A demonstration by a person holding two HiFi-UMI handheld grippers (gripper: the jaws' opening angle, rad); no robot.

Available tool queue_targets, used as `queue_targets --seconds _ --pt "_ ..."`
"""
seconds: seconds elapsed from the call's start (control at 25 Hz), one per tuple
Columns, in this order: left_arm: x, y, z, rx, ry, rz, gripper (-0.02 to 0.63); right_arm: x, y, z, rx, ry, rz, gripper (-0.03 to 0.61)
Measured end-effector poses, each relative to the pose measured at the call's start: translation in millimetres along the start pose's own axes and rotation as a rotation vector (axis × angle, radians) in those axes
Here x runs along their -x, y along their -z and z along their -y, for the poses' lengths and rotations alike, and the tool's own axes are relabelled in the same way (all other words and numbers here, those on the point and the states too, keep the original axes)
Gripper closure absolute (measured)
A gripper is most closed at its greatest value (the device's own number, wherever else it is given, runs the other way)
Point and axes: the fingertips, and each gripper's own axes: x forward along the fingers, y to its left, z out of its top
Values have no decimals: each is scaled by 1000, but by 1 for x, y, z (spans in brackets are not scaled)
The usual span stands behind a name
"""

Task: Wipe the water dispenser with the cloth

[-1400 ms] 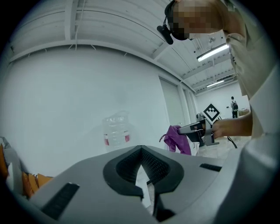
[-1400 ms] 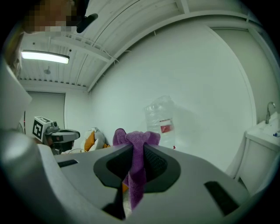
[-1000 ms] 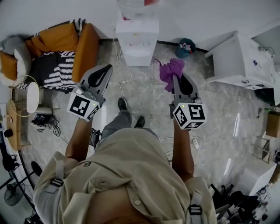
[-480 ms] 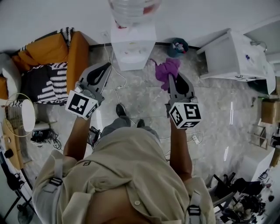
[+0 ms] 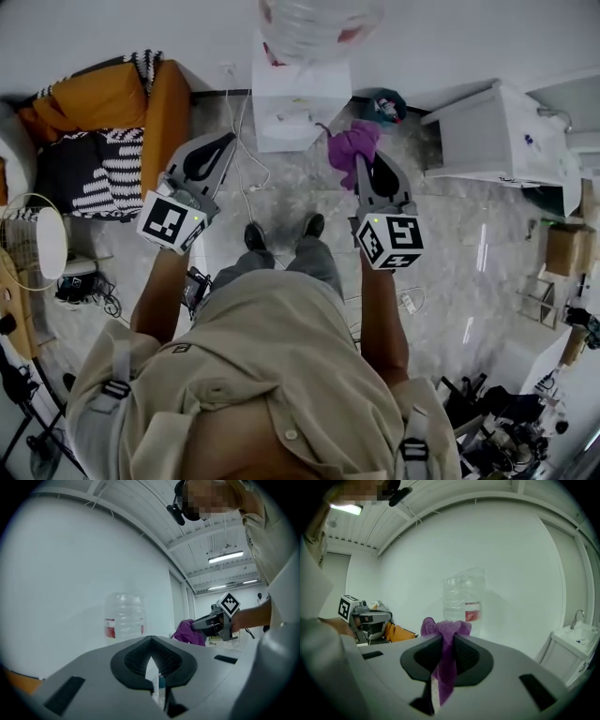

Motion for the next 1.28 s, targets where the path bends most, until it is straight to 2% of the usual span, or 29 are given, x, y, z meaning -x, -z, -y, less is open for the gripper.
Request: queue_targets --seconds 0.24,0.44,0.68,0.88,1.28 --pt "9 14 -27 16 -89 -29 598 -47 11 0 25 -42 -32 514" --pt "8 28 -43 32 -157 -69 598 -95 23 5 91 -77 -63 514" --pt "11 65 -57 55 -234 -196 598 -157 50 -1 237 -107 -100 514" --pt "7 97 -63 64 -263 -243 598 -213 96 -15 309 -135 -128 514" --pt "13 177 -69 100 -266 -303 598 -301 203 -57 476 -116 -165 513"
